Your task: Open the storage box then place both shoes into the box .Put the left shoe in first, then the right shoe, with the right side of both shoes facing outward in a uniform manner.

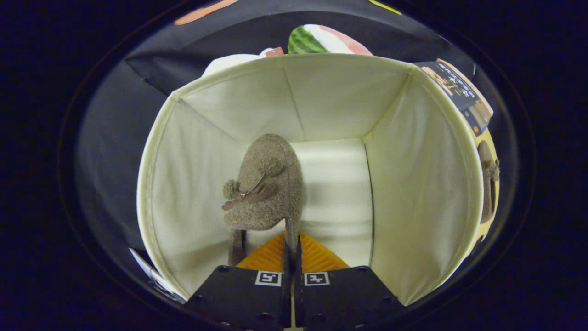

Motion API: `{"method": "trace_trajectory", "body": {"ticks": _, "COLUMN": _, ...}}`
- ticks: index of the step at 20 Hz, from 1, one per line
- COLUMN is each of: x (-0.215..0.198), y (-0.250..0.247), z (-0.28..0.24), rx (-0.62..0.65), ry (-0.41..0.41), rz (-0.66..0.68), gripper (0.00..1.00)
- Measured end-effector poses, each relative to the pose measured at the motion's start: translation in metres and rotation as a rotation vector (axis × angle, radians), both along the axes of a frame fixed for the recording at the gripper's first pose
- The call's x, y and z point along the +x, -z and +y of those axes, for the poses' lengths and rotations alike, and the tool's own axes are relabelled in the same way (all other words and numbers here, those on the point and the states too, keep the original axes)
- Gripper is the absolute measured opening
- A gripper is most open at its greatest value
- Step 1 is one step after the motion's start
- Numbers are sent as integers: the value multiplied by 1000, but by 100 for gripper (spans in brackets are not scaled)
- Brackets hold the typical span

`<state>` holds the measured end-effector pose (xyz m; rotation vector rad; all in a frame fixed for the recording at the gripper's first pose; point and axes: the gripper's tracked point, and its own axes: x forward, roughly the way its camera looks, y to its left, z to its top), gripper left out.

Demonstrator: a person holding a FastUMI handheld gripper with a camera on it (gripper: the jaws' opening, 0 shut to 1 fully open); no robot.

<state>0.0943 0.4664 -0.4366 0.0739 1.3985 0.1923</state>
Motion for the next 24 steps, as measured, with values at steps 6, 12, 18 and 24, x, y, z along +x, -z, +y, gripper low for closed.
{"method": "trace_trajectory", "body": {"ticks": 6, "x": -4, "y": -58, "z": 0, "rx": 94, "ry": -67, "rz": -109, "gripper": 73}}
{"method": "trace_trajectory", "body": {"ticks": 12, "x": -5, "y": -153, "z": -43, "rx": 209, "ry": -123, "rz": -268, "gripper": 97}}
{"method": "trace_trajectory", "body": {"ticks": 18, "x": 1, "y": -177, "z": -176, "rx": 190, "ry": -63, "rz": -324, "gripper": 96}}
{"method": "trace_trajectory", "body": {"ticks": 24, "x": 30, "y": -128, "z": -345, "rx": 69, "ry": 0, "rz": -308, "gripper": 96}}
